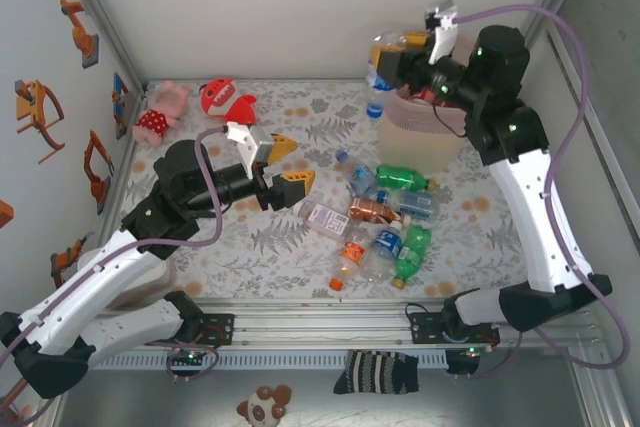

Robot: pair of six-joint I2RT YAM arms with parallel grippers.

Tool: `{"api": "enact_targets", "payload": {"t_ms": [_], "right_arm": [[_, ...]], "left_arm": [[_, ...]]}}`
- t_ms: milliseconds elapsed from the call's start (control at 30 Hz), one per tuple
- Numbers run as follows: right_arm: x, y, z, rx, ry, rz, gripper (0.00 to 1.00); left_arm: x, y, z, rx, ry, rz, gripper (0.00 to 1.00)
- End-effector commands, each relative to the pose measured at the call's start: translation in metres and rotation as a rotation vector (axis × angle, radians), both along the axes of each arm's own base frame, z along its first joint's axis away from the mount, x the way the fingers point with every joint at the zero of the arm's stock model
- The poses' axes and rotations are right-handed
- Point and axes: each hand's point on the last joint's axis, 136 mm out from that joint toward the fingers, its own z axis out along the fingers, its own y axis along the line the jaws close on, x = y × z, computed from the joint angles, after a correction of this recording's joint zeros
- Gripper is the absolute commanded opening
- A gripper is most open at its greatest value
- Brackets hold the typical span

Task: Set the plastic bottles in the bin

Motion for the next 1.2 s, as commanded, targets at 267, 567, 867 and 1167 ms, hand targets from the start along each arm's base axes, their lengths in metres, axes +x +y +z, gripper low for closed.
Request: {"api": "enact_targets", "payload": {"t_ms": [267, 567, 867, 1167], "right_arm": [[0.107, -0.124, -0.04, -0.164, 0.115, -0.524, 0.53], [0.15, -0.177, -0.127, -0.317, 0.341, -0.682, 0.52], [0.165, -0.193, -0.218, -0.42, 0.585, -0.714, 0.53], [0.175, -0.201, -0.291, -0.431, 0.774, -0.706, 0.54]], "left_arm": [[-0.001, 0.009, 0.006, -0.03, -0.018, 0.03, 0.78], [-0.001, 0.009, 0.002, -0.049, 0.006, 0.031, 0.78], [0.0, 0.007, -0.003, -0.057, 0.026, 0.033, 0.78], [0.003, 0.006, -0.007, -0.049, 0.036, 0.038, 0.78]]}}
